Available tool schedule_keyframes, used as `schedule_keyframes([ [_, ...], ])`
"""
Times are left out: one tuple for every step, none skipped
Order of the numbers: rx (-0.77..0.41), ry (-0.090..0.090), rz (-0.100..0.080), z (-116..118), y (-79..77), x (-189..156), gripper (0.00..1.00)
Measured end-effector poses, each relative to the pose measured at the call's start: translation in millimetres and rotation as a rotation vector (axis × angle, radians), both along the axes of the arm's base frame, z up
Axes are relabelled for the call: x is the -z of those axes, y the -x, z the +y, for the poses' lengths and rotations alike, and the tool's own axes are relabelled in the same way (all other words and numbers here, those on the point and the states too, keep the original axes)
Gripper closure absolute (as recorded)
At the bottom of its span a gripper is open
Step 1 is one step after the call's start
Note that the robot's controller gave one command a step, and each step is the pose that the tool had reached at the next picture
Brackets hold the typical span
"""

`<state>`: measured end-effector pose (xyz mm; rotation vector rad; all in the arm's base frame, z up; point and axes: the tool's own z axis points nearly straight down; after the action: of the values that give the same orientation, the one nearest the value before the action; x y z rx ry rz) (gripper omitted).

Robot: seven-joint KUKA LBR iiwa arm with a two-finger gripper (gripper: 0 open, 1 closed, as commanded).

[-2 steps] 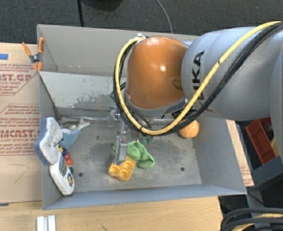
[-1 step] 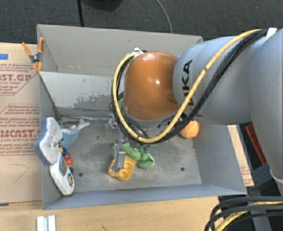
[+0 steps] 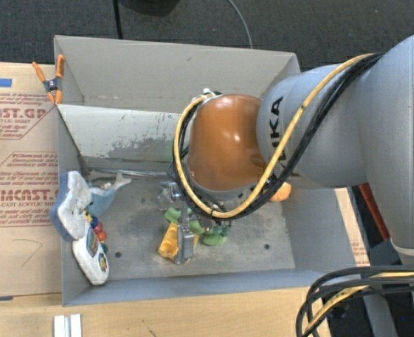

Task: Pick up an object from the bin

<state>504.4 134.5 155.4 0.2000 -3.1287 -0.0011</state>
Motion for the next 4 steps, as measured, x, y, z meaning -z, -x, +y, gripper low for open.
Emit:
schedule_keyframes([
  [-0.185, -0.001, -0.009, -17, -4.2, 8, 0.0],
  [0.049, -0.001, -0.005, -28, 9.9, 36, 0.0],
  [-0.11, -0.002, -0.008, -40, 10.2, 86, 1.0],
  [-0.11, -0.003, -0.008, -40, 10.3, 86, 1.0],
])
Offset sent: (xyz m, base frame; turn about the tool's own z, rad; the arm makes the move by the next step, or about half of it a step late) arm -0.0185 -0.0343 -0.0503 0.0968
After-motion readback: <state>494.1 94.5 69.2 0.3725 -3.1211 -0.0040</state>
